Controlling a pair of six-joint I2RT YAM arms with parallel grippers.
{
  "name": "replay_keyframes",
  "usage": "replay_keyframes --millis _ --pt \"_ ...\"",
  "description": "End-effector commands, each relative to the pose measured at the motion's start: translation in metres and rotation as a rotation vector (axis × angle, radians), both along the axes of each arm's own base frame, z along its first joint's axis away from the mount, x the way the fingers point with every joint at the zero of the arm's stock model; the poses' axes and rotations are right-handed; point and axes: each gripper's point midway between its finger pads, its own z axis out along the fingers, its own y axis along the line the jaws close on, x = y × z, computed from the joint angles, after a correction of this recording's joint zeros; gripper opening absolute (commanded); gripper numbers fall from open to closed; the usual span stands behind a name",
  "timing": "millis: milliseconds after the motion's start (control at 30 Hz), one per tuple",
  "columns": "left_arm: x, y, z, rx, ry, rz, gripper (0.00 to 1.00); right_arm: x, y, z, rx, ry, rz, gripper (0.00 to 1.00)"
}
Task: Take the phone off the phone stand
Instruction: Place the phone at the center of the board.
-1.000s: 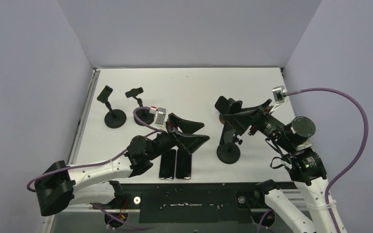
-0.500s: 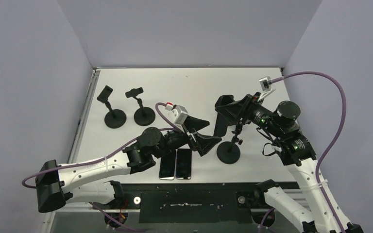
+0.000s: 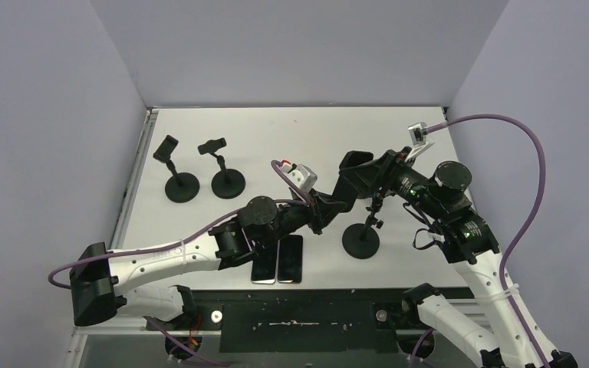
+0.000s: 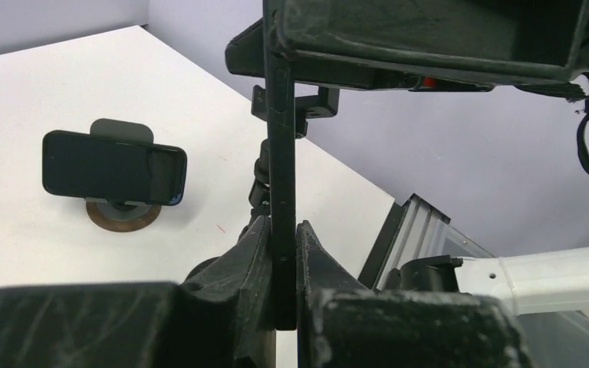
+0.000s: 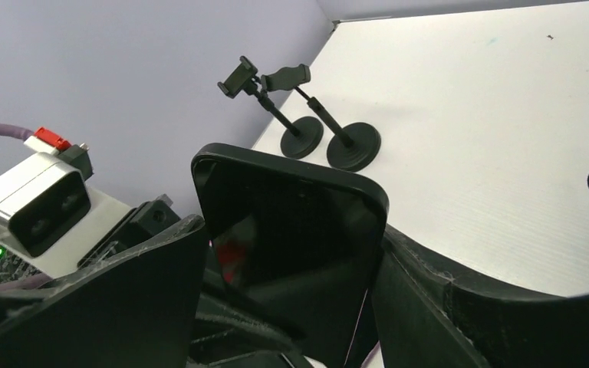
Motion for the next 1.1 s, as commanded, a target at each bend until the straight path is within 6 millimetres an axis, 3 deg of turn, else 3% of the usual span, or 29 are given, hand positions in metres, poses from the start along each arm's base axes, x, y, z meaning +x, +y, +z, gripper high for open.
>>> replay_keyframes --millis 0,100,200,233,367,567,767,1067 --pt "-0.001 0.009 0.027 -0.113 -0.012 0.018 0.0 -0.011 0.003 0.029 0.04 -0.092 0.03 0.1" --pt "0.001 0.018 0.015 -0.116 0.032 0.049 0.0 -0.013 -0.002 0.027 0.022 -0.094 0.007 0.57" --pt "-0.001 0.03 -0.006 -0.121 0.094 0.072 0.0 -0.017 -0.013 0.03 -0.012 -0.117 -0.036 0.83" --pt "-0.002 0.033 -0.013 -0.12 0.117 0.079 0.0 -0.019 -0.016 0.03 -0.027 -0.12 -0.044 0.86" --pt "-0.007 0.039 -0.045 -0.105 0.228 0.103 0.0 -0.03 -0.028 0.036 -0.065 -0.164 -0.075 0.89" --pt "-0.017 0.032 -0.102 -0.024 0.397 0.127 0.0 -0.054 -0.05 0.04 -0.086 -0.243 -0.129 0.88" --pt "-0.013 0.026 -0.153 0.07 0.542 0.213 0.0 -0.064 -0.072 0.027 -0.113 -0.216 -0.217 0.88" --pt "-0.013 0.007 -0.213 0.168 0.724 0.281 0.0 -0.072 -0.092 0.012 -0.09 -0.19 -0.317 0.87"
